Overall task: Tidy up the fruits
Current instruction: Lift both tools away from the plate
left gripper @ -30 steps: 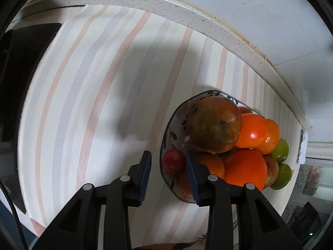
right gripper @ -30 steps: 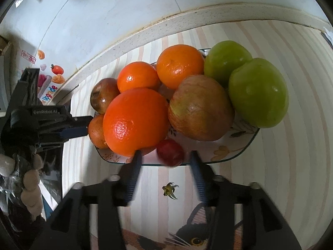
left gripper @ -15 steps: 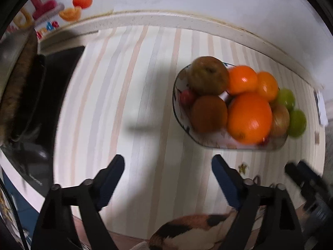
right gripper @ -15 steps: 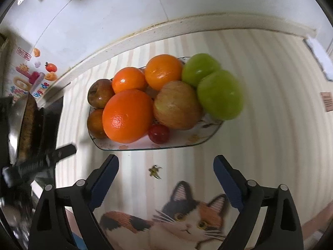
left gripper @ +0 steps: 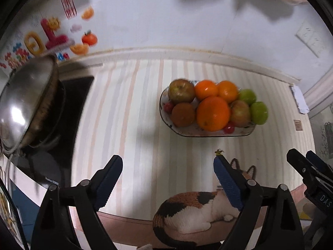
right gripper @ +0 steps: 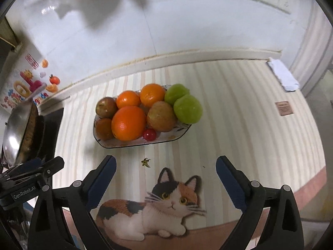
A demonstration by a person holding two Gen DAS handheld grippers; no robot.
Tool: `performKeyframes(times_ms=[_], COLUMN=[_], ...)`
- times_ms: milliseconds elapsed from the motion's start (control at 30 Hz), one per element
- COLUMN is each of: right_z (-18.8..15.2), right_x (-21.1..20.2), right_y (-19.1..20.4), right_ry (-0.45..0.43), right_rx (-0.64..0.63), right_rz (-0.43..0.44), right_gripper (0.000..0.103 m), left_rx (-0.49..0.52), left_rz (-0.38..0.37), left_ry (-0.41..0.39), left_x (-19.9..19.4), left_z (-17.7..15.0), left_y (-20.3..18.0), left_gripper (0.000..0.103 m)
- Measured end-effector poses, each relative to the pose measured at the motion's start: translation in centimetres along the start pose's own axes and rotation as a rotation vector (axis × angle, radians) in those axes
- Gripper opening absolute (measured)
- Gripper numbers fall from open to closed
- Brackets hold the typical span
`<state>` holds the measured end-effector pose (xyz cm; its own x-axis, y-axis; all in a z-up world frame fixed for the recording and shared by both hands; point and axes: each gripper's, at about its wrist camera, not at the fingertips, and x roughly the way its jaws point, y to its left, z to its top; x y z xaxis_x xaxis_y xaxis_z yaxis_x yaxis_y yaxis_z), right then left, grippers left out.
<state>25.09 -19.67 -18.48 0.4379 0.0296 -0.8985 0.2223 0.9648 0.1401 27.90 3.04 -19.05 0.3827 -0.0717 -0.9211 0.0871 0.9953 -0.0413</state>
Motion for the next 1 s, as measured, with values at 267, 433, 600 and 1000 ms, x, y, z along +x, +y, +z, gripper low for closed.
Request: performKeyframes(times_ms=[267,433,600,1000], right_z=[-2.9,-5.4,-8.6,-15.4], right_x=[-9.2,-14.5,-19.9,-30.4], right_y=[0.2,-0.1,-1.0,-1.5], right_ry=[-0.111,-0.173,-0.237,-0.328], right_rx=[-0.025,-0.066,-0.106,-0.189], right_rz=[-0.012,-0.013,0.001,0.048], right_gripper=[0.099,0.099,0.099,0.099], left_rx=[-0.005,-0.021,-0.041,-0.054], left_rz=[0.005,0.017,0.031,0.056], left_ry=[-0.123,-0.189,-0.251,-0.338], left_x=[-7.9,-12.0,-16.2,-24.4], left_z=[-3.5,-6.6,-10.3,-18.1], left_y=[-0.6,-1.3,-2.4,-3.8], left_gripper=[0.09,0.09,0.09,0.09])
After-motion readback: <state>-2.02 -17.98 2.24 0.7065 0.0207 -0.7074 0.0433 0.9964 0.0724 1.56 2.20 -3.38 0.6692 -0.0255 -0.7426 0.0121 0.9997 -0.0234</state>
